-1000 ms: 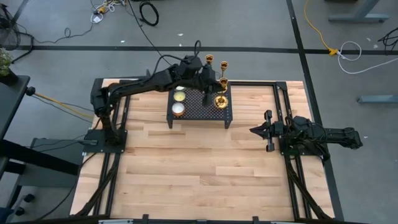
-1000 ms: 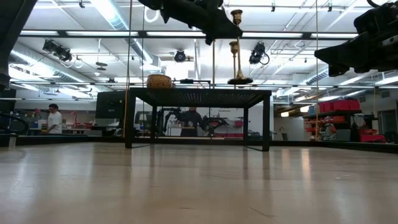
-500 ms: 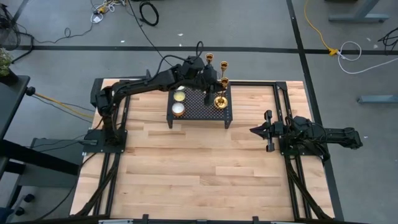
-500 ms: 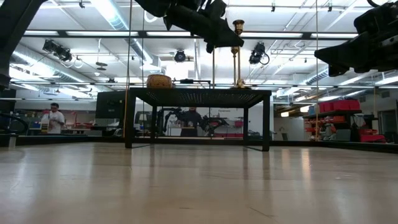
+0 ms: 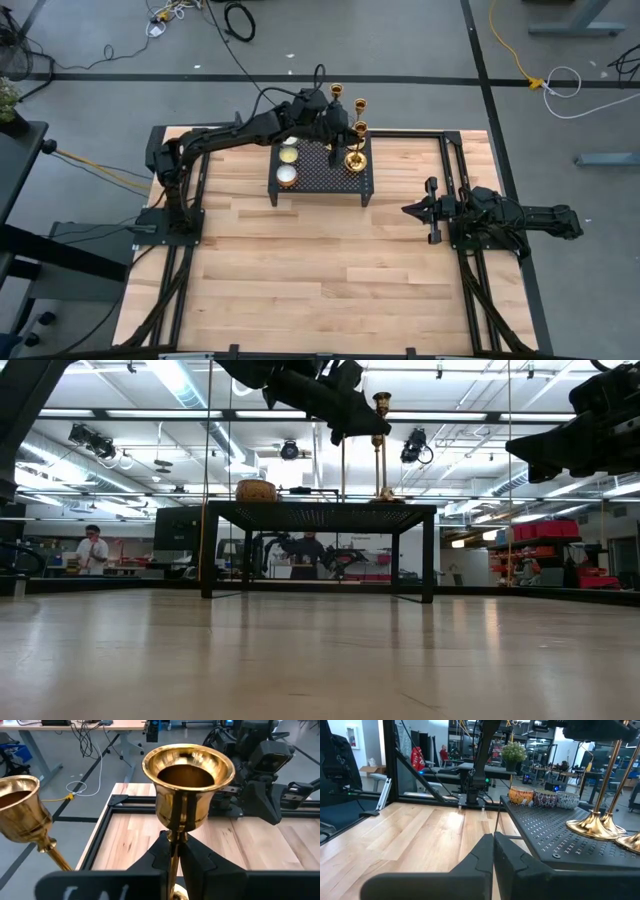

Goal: Pick & Place candle stick holders
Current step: Adjust the candle holders on the shelf

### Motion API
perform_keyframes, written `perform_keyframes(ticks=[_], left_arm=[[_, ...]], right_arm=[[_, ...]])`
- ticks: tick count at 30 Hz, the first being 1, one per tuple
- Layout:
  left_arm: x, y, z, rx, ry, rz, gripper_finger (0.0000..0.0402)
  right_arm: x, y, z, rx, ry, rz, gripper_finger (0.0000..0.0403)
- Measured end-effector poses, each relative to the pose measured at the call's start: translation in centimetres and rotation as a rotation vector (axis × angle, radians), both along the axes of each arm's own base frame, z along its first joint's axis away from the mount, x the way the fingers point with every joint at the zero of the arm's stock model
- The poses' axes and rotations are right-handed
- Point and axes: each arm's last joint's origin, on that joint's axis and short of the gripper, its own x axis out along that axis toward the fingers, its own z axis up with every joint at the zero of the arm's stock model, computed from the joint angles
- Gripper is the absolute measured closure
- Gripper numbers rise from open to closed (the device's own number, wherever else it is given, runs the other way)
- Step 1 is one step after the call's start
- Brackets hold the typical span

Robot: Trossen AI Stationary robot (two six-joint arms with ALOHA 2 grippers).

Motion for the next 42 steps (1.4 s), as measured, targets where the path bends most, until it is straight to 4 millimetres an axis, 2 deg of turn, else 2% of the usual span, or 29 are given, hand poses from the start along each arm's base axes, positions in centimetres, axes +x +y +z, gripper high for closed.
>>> perform_keyframes(ticks=[15,42], left_arm=[[0.7,-1.8,0.2,-0.055,-0.024,-0.053,0.0374],[1.2,-3.6,-0.1,-0.100,0.012,-0.036,0.0375]], right_arm=[[0.0,0.0,0.0,0.000,0.000,0.000,0.0389],[0.0,0.0,0.0,0.000,0.000,0.000,0.0389]])
